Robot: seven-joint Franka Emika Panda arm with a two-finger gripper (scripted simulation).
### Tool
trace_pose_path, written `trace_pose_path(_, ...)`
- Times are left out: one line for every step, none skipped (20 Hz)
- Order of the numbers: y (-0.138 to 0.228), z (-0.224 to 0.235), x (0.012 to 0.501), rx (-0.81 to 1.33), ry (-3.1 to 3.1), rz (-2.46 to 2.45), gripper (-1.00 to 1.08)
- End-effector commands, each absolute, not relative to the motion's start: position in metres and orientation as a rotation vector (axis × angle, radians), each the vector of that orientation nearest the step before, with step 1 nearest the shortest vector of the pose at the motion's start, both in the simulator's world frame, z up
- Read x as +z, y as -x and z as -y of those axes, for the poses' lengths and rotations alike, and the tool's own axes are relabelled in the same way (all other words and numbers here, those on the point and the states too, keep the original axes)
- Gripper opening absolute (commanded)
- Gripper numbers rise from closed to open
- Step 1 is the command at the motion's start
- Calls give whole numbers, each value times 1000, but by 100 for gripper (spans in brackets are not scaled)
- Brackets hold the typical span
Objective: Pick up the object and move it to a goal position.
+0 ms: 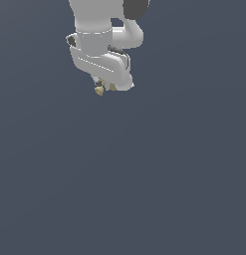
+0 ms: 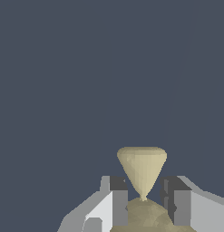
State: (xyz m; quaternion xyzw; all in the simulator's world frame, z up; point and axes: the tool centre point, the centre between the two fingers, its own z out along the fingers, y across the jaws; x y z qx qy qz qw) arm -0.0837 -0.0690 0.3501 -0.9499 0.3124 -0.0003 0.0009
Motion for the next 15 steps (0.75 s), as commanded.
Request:
trace_pose_path(89,77,367,1,2983,-980,-100)
trace_pose_path(90,80,373,1,2984,-980,-100)
trace_pose_path(91,82,379,1,2984,-980,-100)
trace_pose_path(92,84,383,1,2984,-980,-100)
trace_pose_path(93,86,387,1,2984,-980,-100)
trace_pose_path(94,88,391,1,2984,-980,-100)
trace_pose_path(95,89,394,0,2985,-979,-100)
trace_pose_path(95,90,397,0,2985,-979,-100)
trace_pose_path(95,91,399,0,2985,-979,-100)
trace_pose_path(96,92,400,0,2985,-979,-100)
trace_pose_path(96,93,401,0,2985,-979,-100)
trace_pose_path(95,93,402,0,2985,-979,-100)
trace_pose_path(95,93,402,0,2985,-979,-100)
trace_pose_path(95,93,401,0,2985,-979,-100)
trace_pose_path(94,92,401,0,2985,-979,-100)
